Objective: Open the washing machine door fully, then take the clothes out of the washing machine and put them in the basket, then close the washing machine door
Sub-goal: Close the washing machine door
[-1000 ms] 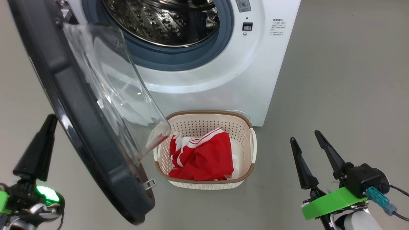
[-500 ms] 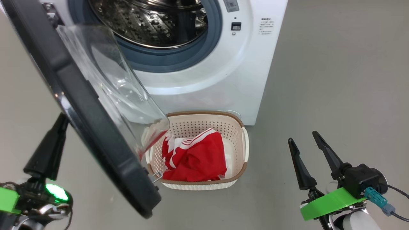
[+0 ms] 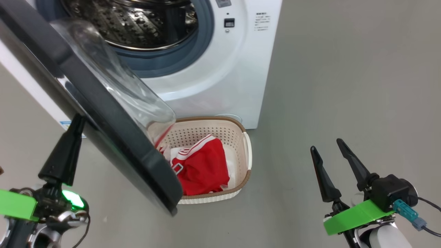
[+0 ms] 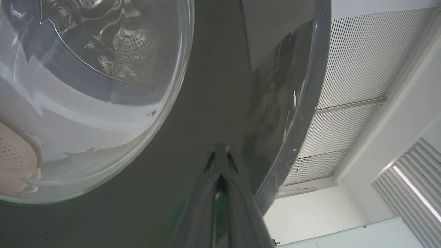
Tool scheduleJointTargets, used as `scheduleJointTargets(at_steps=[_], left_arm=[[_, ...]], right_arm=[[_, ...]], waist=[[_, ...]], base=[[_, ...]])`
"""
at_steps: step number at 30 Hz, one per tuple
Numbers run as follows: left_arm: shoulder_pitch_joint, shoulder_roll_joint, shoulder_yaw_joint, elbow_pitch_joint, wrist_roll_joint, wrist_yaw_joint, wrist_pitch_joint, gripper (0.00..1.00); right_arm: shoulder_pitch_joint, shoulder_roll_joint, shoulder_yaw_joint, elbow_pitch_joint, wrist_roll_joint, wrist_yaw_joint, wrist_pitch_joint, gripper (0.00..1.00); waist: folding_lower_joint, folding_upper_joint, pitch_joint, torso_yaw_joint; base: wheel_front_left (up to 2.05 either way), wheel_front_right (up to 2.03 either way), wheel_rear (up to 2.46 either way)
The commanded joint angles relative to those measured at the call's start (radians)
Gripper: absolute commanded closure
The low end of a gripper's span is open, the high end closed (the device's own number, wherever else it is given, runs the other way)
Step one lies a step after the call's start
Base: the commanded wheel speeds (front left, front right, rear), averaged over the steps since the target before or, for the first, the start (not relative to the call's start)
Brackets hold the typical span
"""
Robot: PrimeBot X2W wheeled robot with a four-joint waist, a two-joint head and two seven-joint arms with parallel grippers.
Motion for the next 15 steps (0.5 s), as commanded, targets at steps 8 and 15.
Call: scheduleJointTargets(at_steps=[8,15], left_arm=[[-0.080,-0.006,0.009,-0.016,0.015,-0.029,-0.046,1.00],[-0.130,-0.015,-0.012,0.021,0.044,-0.041,-0.094,1.00]], right_arm=[[-0.046,-0.001,0.018,-0.033,0.014,0.003,-0.007,0.00],[-0.057,-0.001,0.016,-0.038,0.021,0.003,-0.007,0.00]], waist=[[0.0000,0.0000,0.042,-0.061],[0.0000,0.0000,0.071,-0.092]], base=[[0.00,0.00,0.00],[0.00,0.00,0.00]])
